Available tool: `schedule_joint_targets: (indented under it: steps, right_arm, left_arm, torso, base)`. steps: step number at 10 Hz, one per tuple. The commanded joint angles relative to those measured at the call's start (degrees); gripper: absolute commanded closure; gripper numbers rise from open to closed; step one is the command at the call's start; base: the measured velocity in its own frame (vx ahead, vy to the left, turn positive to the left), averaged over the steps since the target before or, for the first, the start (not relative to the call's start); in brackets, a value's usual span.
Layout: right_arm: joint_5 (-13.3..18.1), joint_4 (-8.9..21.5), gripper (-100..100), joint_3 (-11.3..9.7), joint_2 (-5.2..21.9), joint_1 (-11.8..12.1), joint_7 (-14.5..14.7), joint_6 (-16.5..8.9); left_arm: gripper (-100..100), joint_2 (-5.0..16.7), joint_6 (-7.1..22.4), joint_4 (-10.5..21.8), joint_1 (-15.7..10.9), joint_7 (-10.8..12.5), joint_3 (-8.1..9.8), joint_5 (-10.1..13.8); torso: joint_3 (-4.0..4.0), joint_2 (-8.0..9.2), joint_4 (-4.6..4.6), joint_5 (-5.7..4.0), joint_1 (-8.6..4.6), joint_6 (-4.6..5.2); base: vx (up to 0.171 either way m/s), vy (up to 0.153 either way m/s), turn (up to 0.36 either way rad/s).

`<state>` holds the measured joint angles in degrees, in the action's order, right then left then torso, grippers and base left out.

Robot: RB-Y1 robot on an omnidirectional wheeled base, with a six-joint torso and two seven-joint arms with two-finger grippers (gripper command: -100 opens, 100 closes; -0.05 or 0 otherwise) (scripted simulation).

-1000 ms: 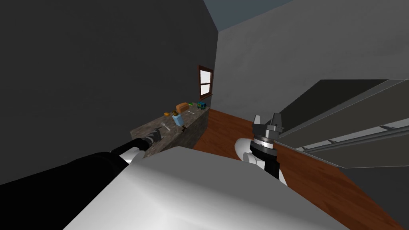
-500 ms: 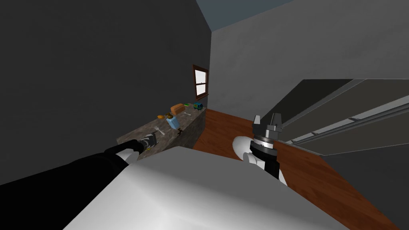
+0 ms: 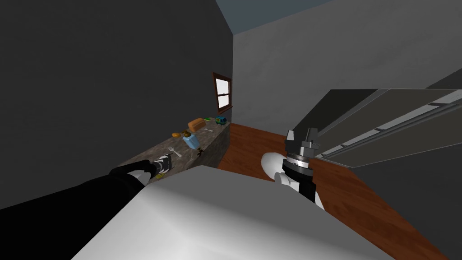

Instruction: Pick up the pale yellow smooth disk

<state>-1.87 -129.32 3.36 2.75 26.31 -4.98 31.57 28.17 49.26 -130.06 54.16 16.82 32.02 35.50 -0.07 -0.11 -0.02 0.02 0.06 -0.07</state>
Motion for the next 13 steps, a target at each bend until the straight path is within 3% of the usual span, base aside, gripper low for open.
schedule_joint_targets:
  steps: [1, 2, 3, 5, 6, 7, 8, 10, 13]
  right_arm:
    - [0.00, 0.00, 0, 0.00, 0.00, 0.00, 0.00, 0.00]
    - [0.00, 0.00, 0, 0.00, 0.00, -0.01, 0.00, 0.00]
    - [0.00, 0.00, 0, 0.00, 0.00, 0.00, 0.00, 0.00]
    - [0.00, 0.00, 0, 0.00, 0.00, 0.00, 0.00, 0.00]
    - [0.00, 0.00, 0, 0.00, 0.00, 0.00, 0.00, 0.00]
    - [0.00, 0.00, 0, 0.00, 0.00, -0.01, 0.00, 0.00]
    - [0.00, 0.00, 0, 0.00, 0.00, 0.00, 0.00, 0.00]
    - [0.00, 0.00, 0, 0.00, 0.00, 0.00, 0.00, 0.00]
    - [0.00, 0.00, 0, 0.00, 0.00, 0.00, 0.00, 0.00]
  left_arm:
    - [-100, -0.52, 2.86, -0.06, 1.20, -0.82, 1.91, 2.05]
    - [-100, -0.52, 4.59, -0.06, 1.20, -0.82, 1.91, 2.05]
    - [-100, -0.94, 6.37, 0.25, 1.99, -1.62, 3.51, 3.93]
    - [-100, -0.94, 8.63, 0.25, 1.99, -1.62, 3.51, 3.93]
    - [-100, -1.46, 10.66, 0.61, 2.74, -2.48, 5.04, 5.78]
    - [-100, -1.46, 12.10, 0.61, 2.74, -2.48, 5.04, 5.78]
    - [-100, -2.08, 13.80, 1.00, 3.44, -3.39, 6.49, 7.60]
    - [-100, -2.08, 15.45, 1.00, 3.44, -3.39, 6.49, 7.60]
    - [-100, -3.56, 20.62, 1.89, 4.69, -5.26, 9.09, 11.08]
  torso:
    - [0.00, 0.00, 0.00, 0.00, 0.00, 0.00]
    - [-0.01, -0.02, 0.00, 0.00, 0.02, 0.03]
    - [0.00, 0.00, 0.00, 0.00, 0.00, 0.01]
    - [0.00, 0.00, 0.00, 0.00, 0.00, 0.01]
    - [0.04, 0.07, 0.02, -0.01, -0.05, -0.01]
    - [0.04, 0.06, 0.02, -0.02, -0.05, 0.03]
    - [0.03, 0.06, 0.01, 0.00, -0.03, 0.00]
    - [0.01, 0.01, 0.00, 0.02, 0.07, 0.00]
    - [0.05, 0.09, 0.02, 0.01, 0.01, 0.00]
  base:
    - [0.055, 0.034, -0.149]
    - [0.043, 0.029, -0.102]
    - [0.051, 0.028, -0.137]
    - [0.031, 0.023, -0.054]
    - [0.029, 0.018, -0.153]
    - [0.032, 0.027, -0.092]
    - [0.048, 0.034, -0.160]
    - [0.026, 0.042, -0.026]
    - [0.026, 0.037, -0.112]
